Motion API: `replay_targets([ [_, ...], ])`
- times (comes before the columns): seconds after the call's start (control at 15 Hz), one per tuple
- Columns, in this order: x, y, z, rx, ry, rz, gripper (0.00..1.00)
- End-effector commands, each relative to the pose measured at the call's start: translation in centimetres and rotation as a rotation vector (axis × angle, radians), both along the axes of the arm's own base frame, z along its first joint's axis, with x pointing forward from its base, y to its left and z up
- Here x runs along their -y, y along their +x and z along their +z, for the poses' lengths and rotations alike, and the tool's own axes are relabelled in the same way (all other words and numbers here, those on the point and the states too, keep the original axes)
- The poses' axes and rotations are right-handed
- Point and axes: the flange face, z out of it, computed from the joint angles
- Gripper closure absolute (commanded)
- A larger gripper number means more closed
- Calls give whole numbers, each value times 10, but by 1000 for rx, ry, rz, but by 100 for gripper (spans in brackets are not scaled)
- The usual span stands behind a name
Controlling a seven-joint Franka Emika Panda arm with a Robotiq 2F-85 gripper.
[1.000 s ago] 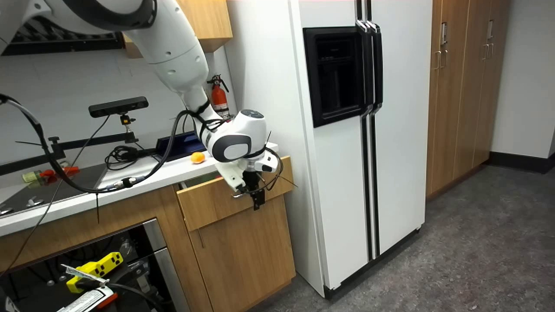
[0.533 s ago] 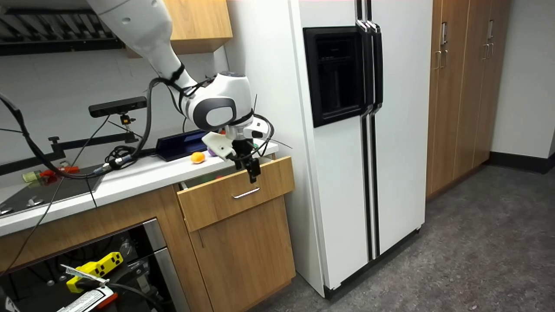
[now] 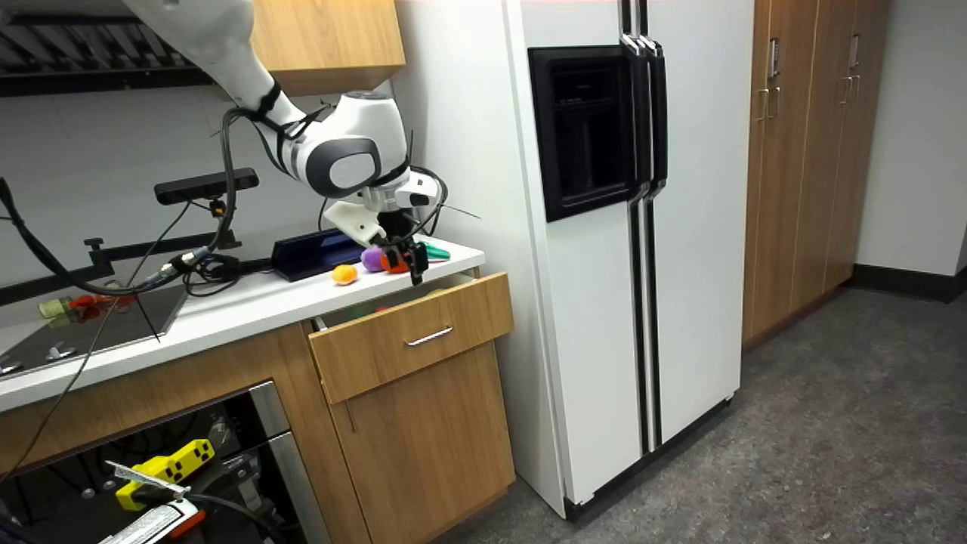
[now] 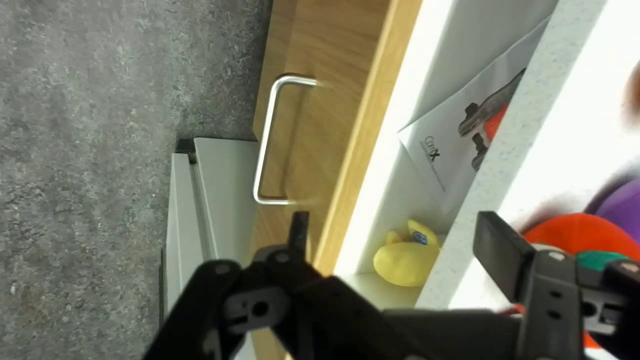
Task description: Open the drawer
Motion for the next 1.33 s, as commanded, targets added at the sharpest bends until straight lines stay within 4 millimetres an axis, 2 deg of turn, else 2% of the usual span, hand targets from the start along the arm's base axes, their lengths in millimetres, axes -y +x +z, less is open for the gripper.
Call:
replay_targets([
  [0.0, -32, 3, 0, 6, 39, 49, 48],
  [0.2, -46, 4, -16, -16, 53, 69, 71],
  [0.47, -48, 7, -43, -58, 62, 72, 99],
  [0.8, -50, 9, -72, -106, 48, 81, 100],
  [1.0, -47, 7, -76, -108, -5, 114, 100],
  [1.27, -38, 4, -71, -103, -114, 179, 100],
])
